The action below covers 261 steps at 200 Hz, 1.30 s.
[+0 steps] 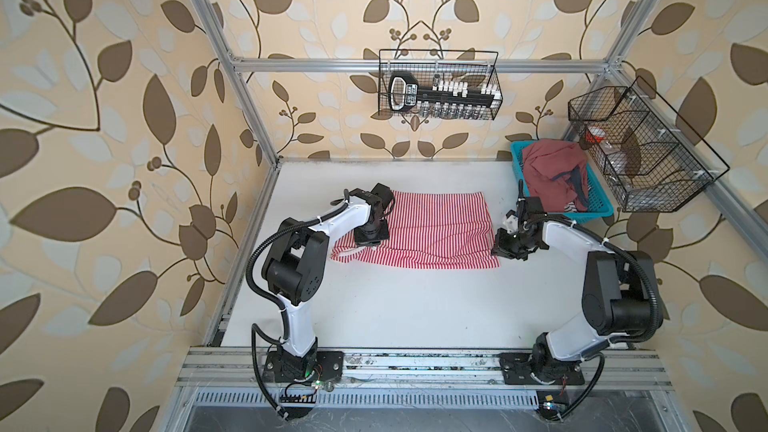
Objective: Fold and stack the tank tops
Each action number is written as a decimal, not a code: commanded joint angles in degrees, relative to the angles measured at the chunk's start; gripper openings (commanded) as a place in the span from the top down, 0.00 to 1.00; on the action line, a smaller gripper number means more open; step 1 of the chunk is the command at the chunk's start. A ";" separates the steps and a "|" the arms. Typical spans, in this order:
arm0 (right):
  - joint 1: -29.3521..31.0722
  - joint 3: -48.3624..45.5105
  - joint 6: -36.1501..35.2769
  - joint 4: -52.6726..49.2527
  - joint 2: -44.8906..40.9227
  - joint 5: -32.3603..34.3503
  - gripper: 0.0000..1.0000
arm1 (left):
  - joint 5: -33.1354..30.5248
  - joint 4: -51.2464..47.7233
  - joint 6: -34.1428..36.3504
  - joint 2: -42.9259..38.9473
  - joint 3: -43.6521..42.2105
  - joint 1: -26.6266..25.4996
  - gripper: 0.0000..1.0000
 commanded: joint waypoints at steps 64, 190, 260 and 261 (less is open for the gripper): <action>-2.01 4.15 0.00 0.64 6.43 -3.33 1.00 | 2.02 -2.07 0.73 4.96 6.10 2.48 1.00; -4.97 7.98 1.97 1.38 6.28 -5.78 0.79 | 3.66 -2.55 -1.26 7.41 13.78 5.30 0.64; -5.29 3.28 3.09 3.00 -6.31 -8.57 0.71 | -2.01 -5.06 -3.58 2.54 16.86 5.24 0.54; -5.20 3.09 3.04 3.05 -6.59 -8.63 0.71 | -1.98 -4.88 -3.67 2.24 16.53 5.23 0.54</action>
